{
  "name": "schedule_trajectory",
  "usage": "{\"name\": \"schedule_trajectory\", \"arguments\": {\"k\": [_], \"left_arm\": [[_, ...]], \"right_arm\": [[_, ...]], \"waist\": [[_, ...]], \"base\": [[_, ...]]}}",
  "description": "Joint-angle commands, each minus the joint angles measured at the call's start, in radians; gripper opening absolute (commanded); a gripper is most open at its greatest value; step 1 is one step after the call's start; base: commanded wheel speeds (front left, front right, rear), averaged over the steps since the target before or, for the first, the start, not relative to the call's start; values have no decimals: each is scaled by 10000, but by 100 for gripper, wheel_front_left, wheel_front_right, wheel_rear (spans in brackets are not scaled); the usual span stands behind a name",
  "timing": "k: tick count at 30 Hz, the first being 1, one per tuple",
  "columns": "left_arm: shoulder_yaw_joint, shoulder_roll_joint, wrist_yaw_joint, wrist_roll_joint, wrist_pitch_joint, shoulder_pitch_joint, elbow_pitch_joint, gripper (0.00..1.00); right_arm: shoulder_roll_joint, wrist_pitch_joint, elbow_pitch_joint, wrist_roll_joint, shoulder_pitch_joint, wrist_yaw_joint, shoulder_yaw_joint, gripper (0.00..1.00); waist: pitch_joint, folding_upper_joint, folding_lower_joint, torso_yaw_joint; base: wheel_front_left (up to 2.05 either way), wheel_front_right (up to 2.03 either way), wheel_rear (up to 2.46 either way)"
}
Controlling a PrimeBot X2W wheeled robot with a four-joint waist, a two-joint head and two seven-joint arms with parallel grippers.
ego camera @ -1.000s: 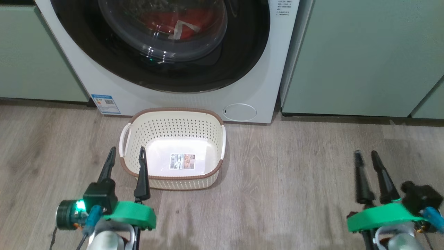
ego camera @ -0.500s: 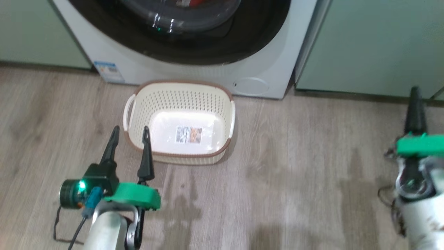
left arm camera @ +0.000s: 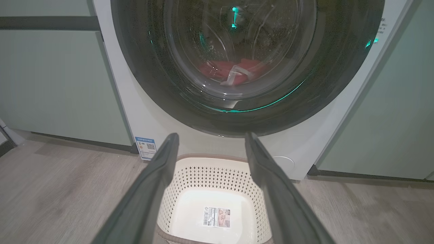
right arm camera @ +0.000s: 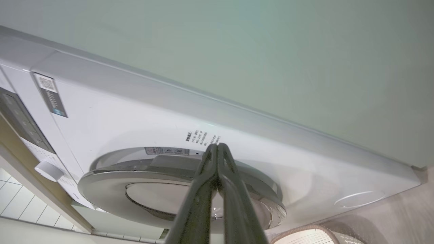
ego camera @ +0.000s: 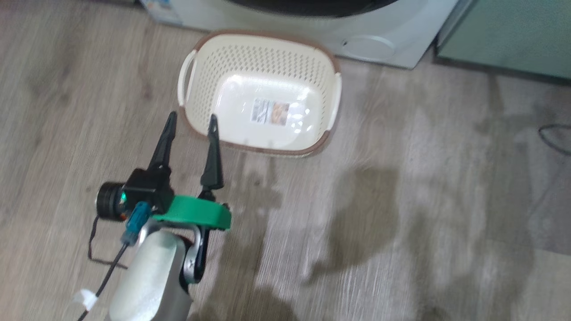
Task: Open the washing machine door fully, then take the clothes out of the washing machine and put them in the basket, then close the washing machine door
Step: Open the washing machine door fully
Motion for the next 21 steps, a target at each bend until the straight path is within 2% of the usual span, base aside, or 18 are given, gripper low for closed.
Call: {"name": "schedule_trajectory", "arguments": {"k": [1, 6, 12, 21], "left_arm": [[218, 68, 88, -61, -67, -260, -350, 100], [-351, 68, 311, -270, -67, -575, -490, 100], [-819, 68, 495, -450, -67, -783, -592, 100], [-1233, 68, 675, -632, -67, -1131, -723, 100]], "right_arm": [[-231, 237, -232, 86, -192, -4, 49, 0], [-375, 1697, 567, 416, -1223, -4, -70, 0], [-413, 2864, 1401, 154, -2244, -4, 216, 0], [-426, 3336, 2360, -387, -3894, -4, 493, 0]], "waist": [[493, 0, -1, 418], [948, 0, -1, 782], [1297, 0, -1, 1091], [1955, 0, -1, 1531]], "base": [[0, 0, 0], [0, 0, 0], [0, 0, 0], [0, 0, 0]]}}
